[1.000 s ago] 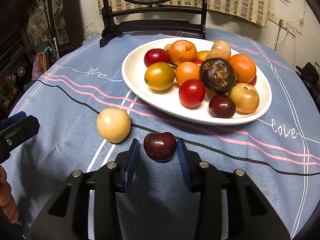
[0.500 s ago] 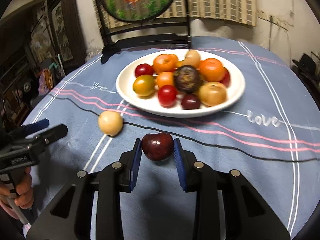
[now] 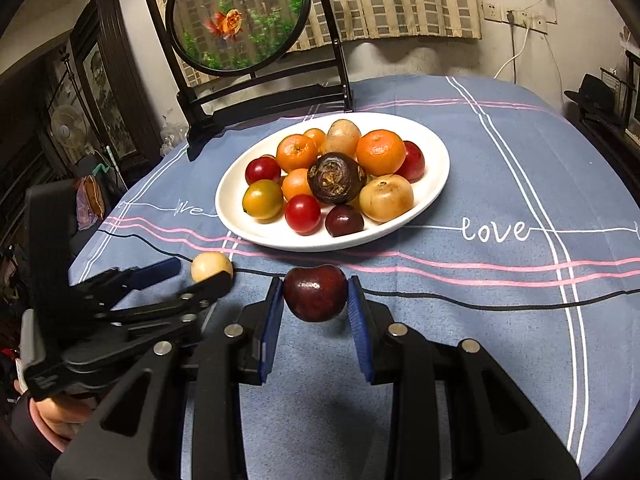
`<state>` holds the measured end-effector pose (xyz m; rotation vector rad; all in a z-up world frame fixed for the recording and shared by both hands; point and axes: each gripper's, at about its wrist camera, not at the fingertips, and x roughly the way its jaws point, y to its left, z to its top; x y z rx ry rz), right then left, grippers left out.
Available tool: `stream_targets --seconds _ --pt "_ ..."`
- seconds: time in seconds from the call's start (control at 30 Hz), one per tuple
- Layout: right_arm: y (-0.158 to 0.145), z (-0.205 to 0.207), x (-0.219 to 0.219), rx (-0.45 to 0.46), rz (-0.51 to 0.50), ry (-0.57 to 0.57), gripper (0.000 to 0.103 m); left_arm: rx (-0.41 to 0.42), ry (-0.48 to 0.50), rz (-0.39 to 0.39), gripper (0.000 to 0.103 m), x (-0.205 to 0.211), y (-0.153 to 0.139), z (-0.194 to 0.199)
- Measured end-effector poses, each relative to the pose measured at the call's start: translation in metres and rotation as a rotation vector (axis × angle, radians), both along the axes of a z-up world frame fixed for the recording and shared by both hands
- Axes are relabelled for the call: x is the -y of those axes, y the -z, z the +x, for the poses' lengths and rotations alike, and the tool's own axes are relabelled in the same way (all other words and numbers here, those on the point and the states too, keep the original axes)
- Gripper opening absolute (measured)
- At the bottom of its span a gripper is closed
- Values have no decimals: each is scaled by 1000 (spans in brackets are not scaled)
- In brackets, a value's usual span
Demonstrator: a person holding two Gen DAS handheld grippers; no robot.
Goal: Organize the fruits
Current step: 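Grasp a dark red plum with the right tool while the left tool grasps a pale round fruit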
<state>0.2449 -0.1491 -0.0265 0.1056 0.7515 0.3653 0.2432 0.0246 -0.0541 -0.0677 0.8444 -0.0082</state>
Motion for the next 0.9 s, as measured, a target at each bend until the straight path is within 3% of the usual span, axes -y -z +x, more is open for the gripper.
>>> stream_targets --seconds 0.27,0.9 --pt "0 1 1 2 6 6 33 -22 5 25 45 3 7 5" --pt "3 4 2 -20 -2 10 33 -26 -14 11 40 -2 12 4"
